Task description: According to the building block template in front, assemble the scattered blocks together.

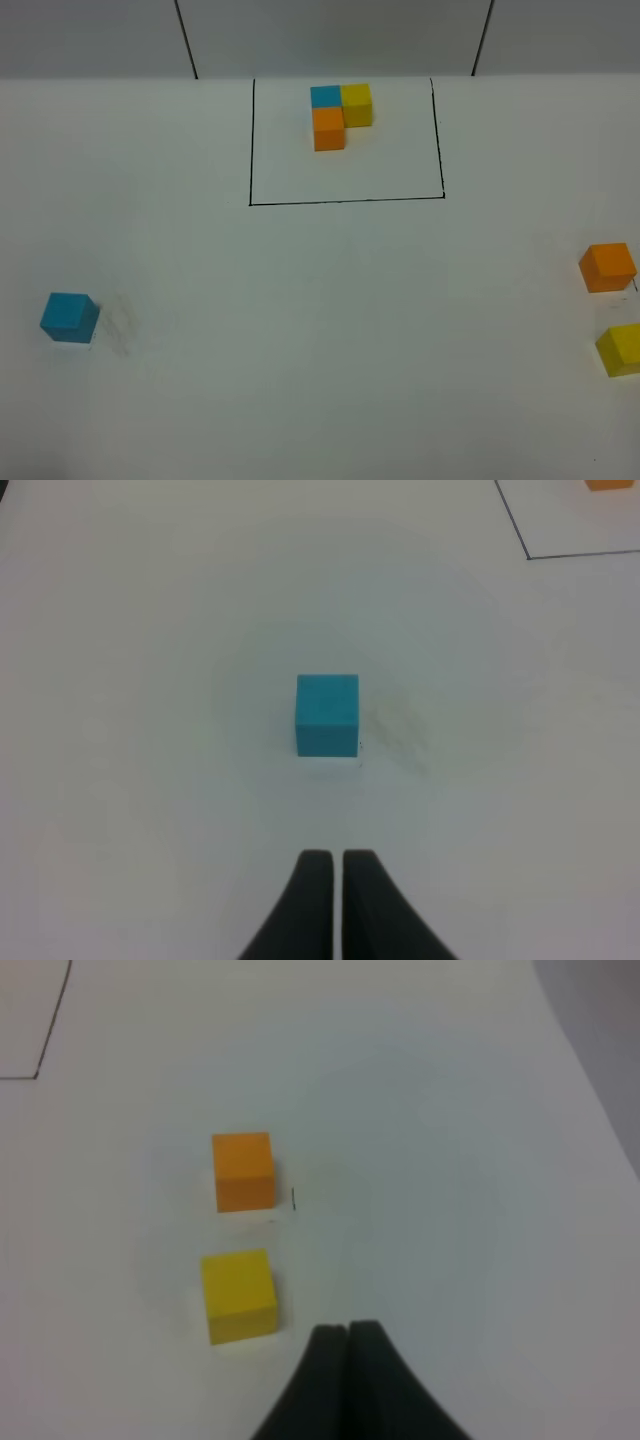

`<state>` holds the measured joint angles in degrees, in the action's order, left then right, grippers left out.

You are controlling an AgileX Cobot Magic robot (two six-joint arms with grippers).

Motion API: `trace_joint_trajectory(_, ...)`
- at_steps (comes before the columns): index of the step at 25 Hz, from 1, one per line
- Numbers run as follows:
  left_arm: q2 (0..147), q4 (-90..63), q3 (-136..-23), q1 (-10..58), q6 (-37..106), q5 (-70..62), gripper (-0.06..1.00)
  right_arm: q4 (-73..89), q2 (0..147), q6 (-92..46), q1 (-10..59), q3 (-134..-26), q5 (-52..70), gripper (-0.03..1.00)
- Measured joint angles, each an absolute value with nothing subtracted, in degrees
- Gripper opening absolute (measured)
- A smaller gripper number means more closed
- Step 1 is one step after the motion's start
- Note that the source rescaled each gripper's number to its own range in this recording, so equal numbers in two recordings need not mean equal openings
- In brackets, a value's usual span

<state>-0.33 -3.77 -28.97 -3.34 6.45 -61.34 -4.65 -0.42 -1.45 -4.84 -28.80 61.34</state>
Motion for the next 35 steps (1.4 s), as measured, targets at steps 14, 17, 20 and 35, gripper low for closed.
trace_joint_trajectory(14, -0.3, -3.8, -29.0, -3.3, 6.5, -61.3, 0.01, -4.7, -0.4, -1.5, -4.8, -28.8, 61.3, 0.0)
trace_joint_trajectory(17, -0.3, -3.8, -29.0, -3.3, 6.5, -61.3, 0.06, -4.7, -0.4, -1.5, -4.8, -28.8, 61.3, 0.0)
trace_joint_trajectory(20, -0.3, -3.8, -29.0, -3.3, 6.5, -61.3, 0.22, -4.7, -0.4, -1.5, -4.8, -28.8, 61.3, 0.0)
trace_joint_trajectory(35, 8.6, -3.8, -32.1, -3.3, 6.5, -59.5, 0.94, -4.7, -0.4, -1.5, -4.8, -28.8, 61.3, 0.0)
